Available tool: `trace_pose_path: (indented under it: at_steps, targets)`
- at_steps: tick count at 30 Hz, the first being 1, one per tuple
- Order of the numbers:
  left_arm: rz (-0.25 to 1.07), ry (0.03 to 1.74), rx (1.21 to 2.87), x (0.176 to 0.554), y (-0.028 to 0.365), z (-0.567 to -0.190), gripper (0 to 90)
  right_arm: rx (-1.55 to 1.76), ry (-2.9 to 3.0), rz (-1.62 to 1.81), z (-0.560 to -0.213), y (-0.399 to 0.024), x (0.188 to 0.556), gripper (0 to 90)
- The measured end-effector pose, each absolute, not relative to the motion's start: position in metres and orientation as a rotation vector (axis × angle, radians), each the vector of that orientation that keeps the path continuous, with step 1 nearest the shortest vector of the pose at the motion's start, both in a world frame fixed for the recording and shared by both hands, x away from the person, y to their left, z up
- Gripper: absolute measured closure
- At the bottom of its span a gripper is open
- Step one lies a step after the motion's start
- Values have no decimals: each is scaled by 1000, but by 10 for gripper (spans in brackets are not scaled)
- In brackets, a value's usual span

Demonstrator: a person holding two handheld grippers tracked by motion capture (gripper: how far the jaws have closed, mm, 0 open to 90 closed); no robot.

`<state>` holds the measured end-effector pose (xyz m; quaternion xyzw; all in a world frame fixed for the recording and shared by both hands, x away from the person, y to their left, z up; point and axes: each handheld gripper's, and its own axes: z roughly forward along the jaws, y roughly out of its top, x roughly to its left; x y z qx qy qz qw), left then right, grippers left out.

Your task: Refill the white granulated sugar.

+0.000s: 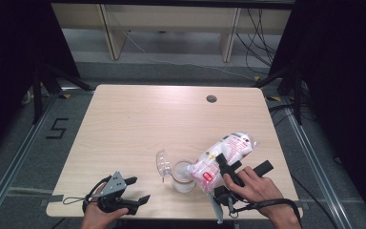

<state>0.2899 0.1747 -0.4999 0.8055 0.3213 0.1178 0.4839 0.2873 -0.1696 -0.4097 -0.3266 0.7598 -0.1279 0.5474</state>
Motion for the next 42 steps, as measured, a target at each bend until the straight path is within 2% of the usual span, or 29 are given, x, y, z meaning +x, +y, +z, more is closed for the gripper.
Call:
trace_pose_path:
  at_steps: [42]
  targets:
    - [278, 802, 1952, 289, 174, -500, 200, -707, 1848, -257, -411, -172, 286, 715]
